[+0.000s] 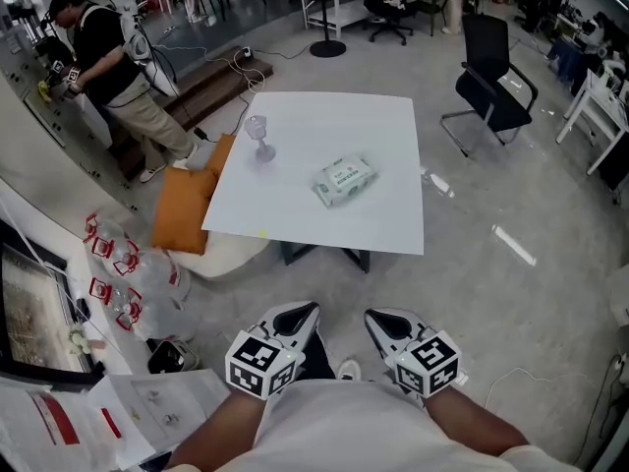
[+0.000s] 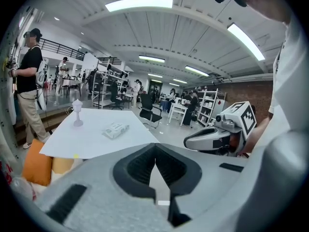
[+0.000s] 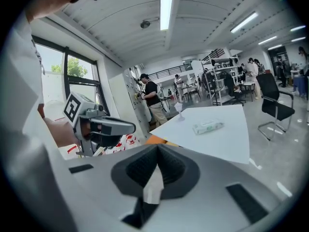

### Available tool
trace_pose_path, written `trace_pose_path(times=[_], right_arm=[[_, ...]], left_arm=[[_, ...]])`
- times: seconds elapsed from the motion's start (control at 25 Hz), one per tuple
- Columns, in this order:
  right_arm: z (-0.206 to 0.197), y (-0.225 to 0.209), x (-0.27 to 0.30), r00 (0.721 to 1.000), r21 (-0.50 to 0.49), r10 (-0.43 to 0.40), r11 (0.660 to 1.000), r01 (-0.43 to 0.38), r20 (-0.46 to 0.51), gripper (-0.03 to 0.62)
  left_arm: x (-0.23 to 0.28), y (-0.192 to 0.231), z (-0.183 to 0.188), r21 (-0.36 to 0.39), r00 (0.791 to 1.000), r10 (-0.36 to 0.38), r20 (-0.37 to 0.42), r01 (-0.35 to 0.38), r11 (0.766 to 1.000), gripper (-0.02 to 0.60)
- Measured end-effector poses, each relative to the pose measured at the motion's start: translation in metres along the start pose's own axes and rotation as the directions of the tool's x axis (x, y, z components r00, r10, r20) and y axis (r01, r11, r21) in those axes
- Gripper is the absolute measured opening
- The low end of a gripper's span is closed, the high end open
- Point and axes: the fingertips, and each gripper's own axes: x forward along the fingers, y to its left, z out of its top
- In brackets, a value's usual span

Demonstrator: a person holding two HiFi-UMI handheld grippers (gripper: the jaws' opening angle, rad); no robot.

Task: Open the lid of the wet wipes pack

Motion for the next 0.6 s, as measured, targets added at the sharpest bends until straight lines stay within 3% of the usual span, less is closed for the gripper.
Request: trace_pose_path(times=[0.6], right_arm=[[0.033, -0.068, 0.070, 0.996, 0.030, -0.080, 0.996, 0.081, -0.029, 0.006]], left_arm=[[0.075, 0.072, 0.039, 0.020, 0.995, -0.097, -0.032, 0.098, 0.995, 0.002]])
